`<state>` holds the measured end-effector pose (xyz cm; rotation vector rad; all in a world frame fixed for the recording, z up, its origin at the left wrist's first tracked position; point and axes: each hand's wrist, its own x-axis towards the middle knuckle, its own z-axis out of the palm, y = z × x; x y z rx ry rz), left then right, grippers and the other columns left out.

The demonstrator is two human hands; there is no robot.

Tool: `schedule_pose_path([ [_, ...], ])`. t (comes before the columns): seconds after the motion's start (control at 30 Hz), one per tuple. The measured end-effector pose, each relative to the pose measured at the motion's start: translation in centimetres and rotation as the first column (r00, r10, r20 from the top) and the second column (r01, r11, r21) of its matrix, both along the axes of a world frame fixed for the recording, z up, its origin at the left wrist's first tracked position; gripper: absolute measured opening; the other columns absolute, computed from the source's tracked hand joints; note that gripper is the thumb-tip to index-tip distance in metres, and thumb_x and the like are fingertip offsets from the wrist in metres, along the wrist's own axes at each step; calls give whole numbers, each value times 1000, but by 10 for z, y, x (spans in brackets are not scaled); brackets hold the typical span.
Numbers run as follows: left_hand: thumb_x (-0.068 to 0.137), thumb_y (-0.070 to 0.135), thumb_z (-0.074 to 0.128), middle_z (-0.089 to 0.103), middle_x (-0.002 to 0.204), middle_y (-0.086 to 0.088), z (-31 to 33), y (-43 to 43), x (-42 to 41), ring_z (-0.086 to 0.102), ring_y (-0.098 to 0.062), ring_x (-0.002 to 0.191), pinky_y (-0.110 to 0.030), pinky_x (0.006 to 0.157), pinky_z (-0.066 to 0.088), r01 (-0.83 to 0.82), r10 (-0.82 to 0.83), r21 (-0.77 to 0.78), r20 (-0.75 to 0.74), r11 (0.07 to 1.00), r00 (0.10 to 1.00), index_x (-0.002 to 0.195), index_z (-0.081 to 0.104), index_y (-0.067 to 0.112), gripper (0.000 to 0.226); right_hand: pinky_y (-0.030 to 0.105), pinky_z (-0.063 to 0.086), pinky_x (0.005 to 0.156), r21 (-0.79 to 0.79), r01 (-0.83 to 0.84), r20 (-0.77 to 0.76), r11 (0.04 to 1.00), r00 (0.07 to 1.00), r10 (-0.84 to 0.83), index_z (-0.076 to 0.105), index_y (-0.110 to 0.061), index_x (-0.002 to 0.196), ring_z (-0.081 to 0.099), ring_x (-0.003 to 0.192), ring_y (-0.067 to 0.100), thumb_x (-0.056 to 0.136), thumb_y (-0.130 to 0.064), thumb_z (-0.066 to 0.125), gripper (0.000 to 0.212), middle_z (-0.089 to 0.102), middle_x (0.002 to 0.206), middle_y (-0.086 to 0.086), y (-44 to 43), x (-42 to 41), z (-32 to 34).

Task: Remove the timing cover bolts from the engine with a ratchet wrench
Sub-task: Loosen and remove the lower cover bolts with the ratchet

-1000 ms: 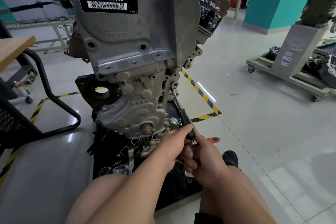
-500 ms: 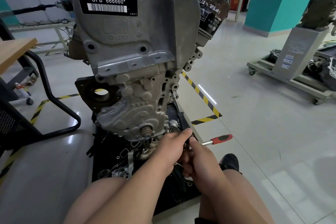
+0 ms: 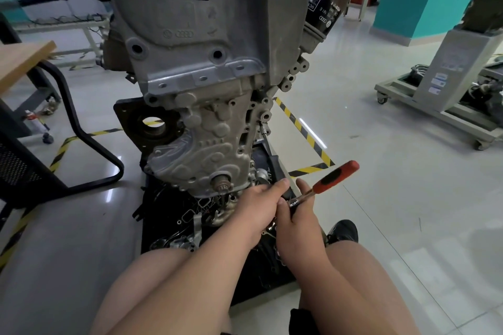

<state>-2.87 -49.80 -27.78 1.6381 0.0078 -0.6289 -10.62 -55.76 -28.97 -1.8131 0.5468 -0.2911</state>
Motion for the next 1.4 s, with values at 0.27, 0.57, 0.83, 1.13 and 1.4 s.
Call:
schedule_pose_path([
  [0.27, 61, 58, 62, 71, 91, -8, 9, -1, -2, 62, -21, 84, -36, 79, 47, 13, -22, -70, -126, 997, 992, 98, 73, 11, 61, 32, 46, 69, 324, -9, -3, 946, 1000, 11, 45, -29, 127, 59, 71, 12, 101, -39, 42, 28, 63, 84, -4, -9, 5, -7],
  [0.57, 82, 43, 63, 64, 73, -13, 6, 1, -2, 49, -20, 42, -23, 51, 39, -24, 13, -103, -108, 994, 994, 89, 73, 12, 33, 22, 36, 40, 552, -60, 32, 831, 998, 51, 53, -9, 55, 39, 38, 20, 104, -42, 34, 62, 45, 48, 9, -7, 5, 0],
  [0.83, 86, 42, 62, 51, 44, -8, 6, -1, -4, 42, -20, 30, -20, 40, 38, -42, 41, -47, -32, 998, 999, 90, 67, 3, 40, 25, 33, 40, 717, -71, 43, 694, 997, 58, 57, -12, 62, 34, 38, 17, 102, -39, 37, 52, 45, 49, 5, -8, 7, 4],
  [1.13, 84, 47, 63, 48, 40, -5, 4, -2, -4, 40, -20, 30, -21, 37, 37, -37, 37, -39, -3, 999, 999, 86, 65, 5, 41, 27, 32, 39, 746, -52, 42, 663, 999, 31, 57, -17, 48, 33, 38, 16, 100, -35, 37, 58, 44, 49, 3, -6, 8, 7],
  [1.4, 85, 40, 67, 59, 53, 6, 1, -6, -3, 54, -9, 45, -17, 45, 41, -107, 109, -28, 67, 994, 992, 71, 65, 15, 29, 37, 51, 67, 279, 14, 10, 960, 1000, -17, 61, -19, 106, 63, 72, 18, 97, -35, 46, 24, 67, 80, -1, -6, -2, 2],
])
